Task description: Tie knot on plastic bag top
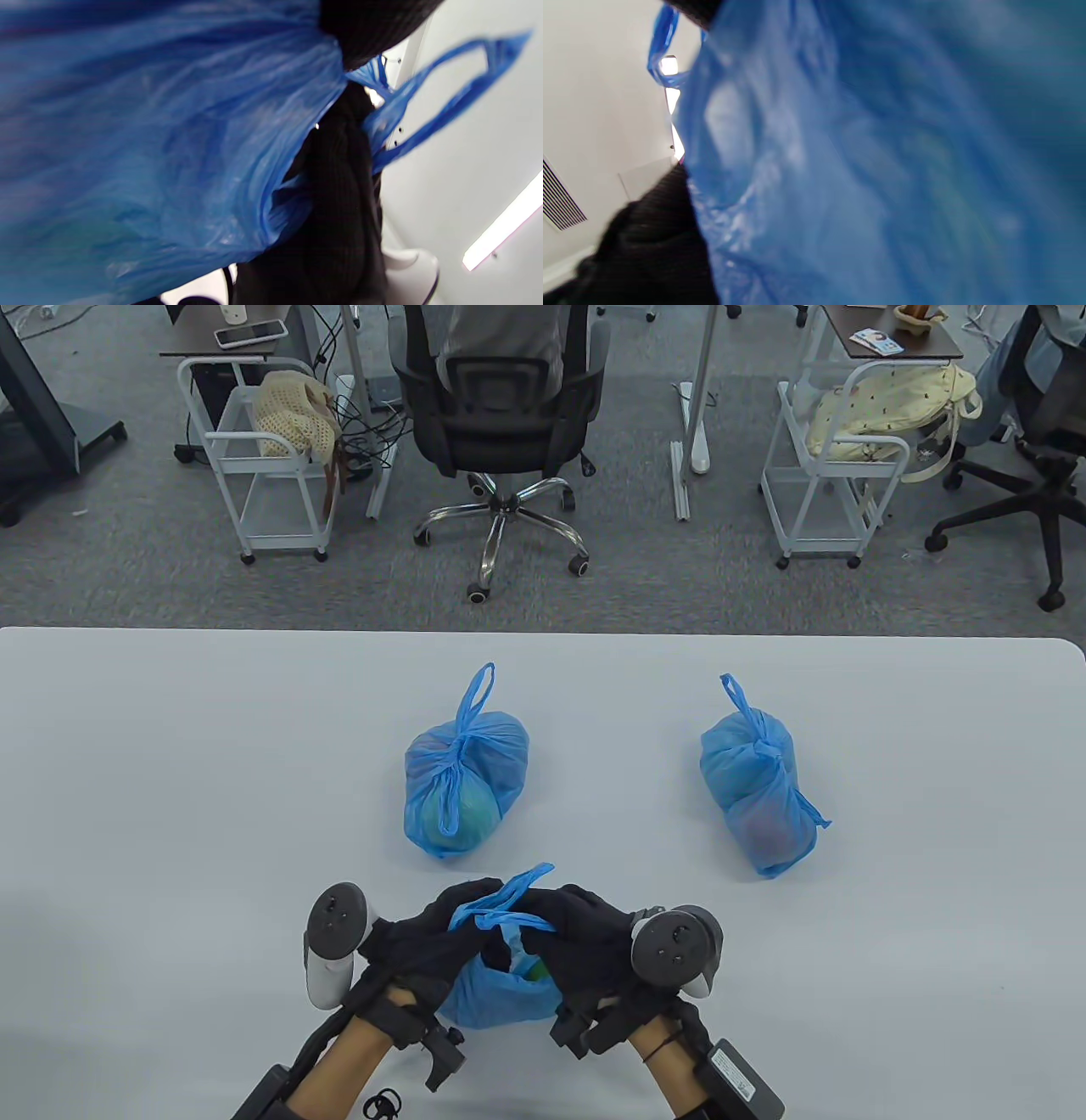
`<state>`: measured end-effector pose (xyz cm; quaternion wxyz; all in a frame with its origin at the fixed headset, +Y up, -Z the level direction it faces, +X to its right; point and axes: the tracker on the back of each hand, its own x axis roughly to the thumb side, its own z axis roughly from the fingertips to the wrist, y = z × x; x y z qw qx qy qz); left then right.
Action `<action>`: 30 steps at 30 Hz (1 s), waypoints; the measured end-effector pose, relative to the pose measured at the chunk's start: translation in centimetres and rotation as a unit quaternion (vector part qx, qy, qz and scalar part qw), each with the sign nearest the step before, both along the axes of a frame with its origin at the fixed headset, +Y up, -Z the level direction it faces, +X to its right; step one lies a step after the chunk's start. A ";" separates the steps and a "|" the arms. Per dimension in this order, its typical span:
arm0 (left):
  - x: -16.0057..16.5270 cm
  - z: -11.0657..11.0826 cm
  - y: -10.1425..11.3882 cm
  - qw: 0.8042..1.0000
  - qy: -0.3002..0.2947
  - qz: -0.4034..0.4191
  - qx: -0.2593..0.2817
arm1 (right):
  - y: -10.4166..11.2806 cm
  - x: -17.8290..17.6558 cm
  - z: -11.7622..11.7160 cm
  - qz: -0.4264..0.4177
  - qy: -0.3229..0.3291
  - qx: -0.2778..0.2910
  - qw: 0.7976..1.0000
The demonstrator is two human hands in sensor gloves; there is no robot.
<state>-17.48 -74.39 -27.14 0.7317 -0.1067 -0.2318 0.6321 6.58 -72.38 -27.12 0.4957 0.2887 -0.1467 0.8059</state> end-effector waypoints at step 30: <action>1.4 1.4 0.7 0.993 0.011 -0.085 0.084 | -0.5 -1.8 1.7 0.153 -0.094 0.113 0.977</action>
